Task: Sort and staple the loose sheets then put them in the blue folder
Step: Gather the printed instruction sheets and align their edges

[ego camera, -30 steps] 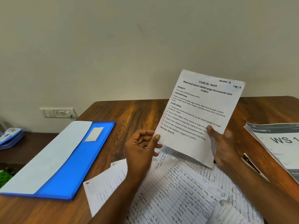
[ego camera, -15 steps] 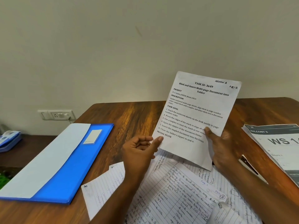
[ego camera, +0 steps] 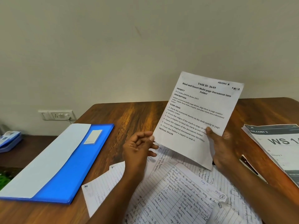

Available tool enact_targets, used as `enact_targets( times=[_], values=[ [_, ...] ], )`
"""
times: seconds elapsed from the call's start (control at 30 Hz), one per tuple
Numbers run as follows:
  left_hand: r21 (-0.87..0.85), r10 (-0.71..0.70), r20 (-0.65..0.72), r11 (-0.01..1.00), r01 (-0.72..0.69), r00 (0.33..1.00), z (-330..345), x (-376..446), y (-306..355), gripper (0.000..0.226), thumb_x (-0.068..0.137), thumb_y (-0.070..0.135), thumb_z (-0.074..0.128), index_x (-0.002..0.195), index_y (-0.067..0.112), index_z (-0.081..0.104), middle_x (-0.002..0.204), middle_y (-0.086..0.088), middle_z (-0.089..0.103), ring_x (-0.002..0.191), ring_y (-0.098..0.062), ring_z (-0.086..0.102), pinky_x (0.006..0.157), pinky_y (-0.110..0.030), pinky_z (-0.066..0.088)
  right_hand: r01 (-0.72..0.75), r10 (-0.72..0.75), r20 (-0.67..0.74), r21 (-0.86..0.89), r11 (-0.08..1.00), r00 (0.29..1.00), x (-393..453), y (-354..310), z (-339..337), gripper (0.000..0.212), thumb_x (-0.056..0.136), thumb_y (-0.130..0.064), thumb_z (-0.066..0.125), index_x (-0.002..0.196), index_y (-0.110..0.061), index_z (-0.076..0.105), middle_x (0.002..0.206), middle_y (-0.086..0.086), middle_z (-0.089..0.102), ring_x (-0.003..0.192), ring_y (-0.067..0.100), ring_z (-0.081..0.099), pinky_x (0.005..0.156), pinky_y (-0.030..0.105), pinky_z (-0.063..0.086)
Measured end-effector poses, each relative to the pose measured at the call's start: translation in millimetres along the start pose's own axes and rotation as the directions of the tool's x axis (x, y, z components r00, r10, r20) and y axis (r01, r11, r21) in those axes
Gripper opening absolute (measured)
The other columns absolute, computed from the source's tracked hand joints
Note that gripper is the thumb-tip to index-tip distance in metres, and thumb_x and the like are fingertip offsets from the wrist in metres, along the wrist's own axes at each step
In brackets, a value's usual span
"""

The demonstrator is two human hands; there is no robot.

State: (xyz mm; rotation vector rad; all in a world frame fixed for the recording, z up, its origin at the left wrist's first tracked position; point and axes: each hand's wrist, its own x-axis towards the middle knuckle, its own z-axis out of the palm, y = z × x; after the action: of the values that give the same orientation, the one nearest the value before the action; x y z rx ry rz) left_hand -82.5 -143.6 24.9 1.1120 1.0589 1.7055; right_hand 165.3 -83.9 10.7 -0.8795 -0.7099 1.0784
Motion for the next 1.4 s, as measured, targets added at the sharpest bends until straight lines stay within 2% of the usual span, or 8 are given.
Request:
enact_targets(
  times=[0.17,0.33,0.43,0.57,0.87,1.1,1.27,1.4],
  values=[
    [-0.093,-0.052,0.048,0.994,0.056,0.997,3.0,1.0,3.8,0.025,0.092,0.006,0.071,0.117,0.005,0.071,0.099,-0.019,0.077,0.07,-0.021,0.071,0.053,-0.028,0.057,-0.007,0.007,0.012,-0.009,1.0,1.0,-1.1,-1.2,0.2,0.043,0.099,0.001,0.062,0.141,-0.008,0.059,0.134,0.008,0.071,0.121,0.026,0.07,0.106,0.05,0.054],
    [-0.185,-0.252,0.149,0.943,0.277,0.956,0.1,4.5,4.8,0.033,0.088,0.011,0.07,0.119,0.0,0.073,0.095,-0.017,0.075,0.068,-0.014,0.068,0.05,-0.022,0.054,-0.003,0.003,0.016,-0.006,1.0,1.0,-0.5,-2.3,-1.6,0.042,0.099,0.001,0.063,0.139,-0.007,0.06,0.132,0.008,0.072,0.12,0.026,0.07,0.099,0.042,0.059],
    [-0.175,-0.384,0.239,0.886,0.428,0.892,-5.4,7.3,6.2,0.026,0.088,0.01,0.072,0.11,-0.004,0.073,0.085,-0.015,0.069,0.063,-0.015,0.063,0.047,-0.02,0.055,0.005,-0.005,0.033,0.0,1.0,0.999,4.6,-1.9,-5.7,0.042,0.098,0.001,0.063,0.139,-0.006,0.06,0.133,0.01,0.071,0.121,0.029,0.069,0.105,0.051,0.054],
    [-0.157,-0.427,0.299,0.86,0.486,0.853,-10.5,10.3,11.3,0.03,0.086,0.01,0.072,0.11,-0.008,0.069,0.08,-0.015,0.069,0.06,-0.015,0.064,0.048,-0.02,0.057,-0.015,0.013,0.062,0.029,0.999,0.998,8.9,-3.9,-7.2,0.044,0.097,0.003,0.062,0.141,-0.003,0.058,0.135,0.014,0.07,0.125,0.035,0.067,0.106,0.053,0.054],
    [-0.272,-0.284,0.337,0.883,0.381,0.898,-2.1,1.3,14.9,0.019,0.085,0.006,0.065,0.097,-0.002,0.077,0.069,-0.01,0.068,0.053,-0.01,0.064,0.049,-0.019,0.056,-0.247,0.232,0.176,0.067,0.967,0.957,4.6,-1.5,-6.7,0.043,0.096,-0.001,0.064,0.139,-0.008,0.062,0.135,0.016,0.069,0.128,0.041,0.063,0.11,0.064,0.046],
    [-0.352,-0.181,0.29,0.893,0.281,0.94,-0.9,-2.3,14.0,0.021,0.088,0.005,0.061,0.09,0.005,0.081,0.073,-0.011,0.072,0.052,-0.009,0.064,0.053,-0.02,0.057,-0.375,0.344,0.263,0.076,0.924,0.901,-2.0,0.4,-0.4,0.041,0.097,0.0,0.061,0.138,-0.005,0.063,0.135,0.02,0.068,0.126,0.042,0.064,0.094,0.057,0.057],
    [-0.239,-0.193,0.236,0.938,0.25,0.952,-12.0,7.4,12.8,0.022,0.094,0.011,0.069,0.11,-0.005,0.069,0.108,-0.026,0.074,0.075,-0.023,0.073,0.056,-0.028,0.062,-0.193,0.178,0.152,0.089,0.977,0.972,-1.2,-0.7,-0.4,0.041,0.096,0.0,0.064,0.137,-0.008,0.063,0.132,0.015,0.071,0.124,0.038,0.067,0.108,0.063,0.048],
    [-0.194,-0.301,0.255,0.915,0.354,0.919,-14.5,6.8,12.0,0.041,0.09,0.032,0.06,0.12,0.007,0.071,0.124,-0.021,0.073,0.109,-0.038,0.073,0.076,-0.046,0.064,-0.055,0.056,0.146,-0.012,0.998,0.988,-11.6,-4.9,6.9,0.037,0.098,0.0,0.064,0.135,-0.005,0.062,0.128,0.011,0.074,0.119,0.032,0.07,0.102,0.053,0.057]
  ],
)
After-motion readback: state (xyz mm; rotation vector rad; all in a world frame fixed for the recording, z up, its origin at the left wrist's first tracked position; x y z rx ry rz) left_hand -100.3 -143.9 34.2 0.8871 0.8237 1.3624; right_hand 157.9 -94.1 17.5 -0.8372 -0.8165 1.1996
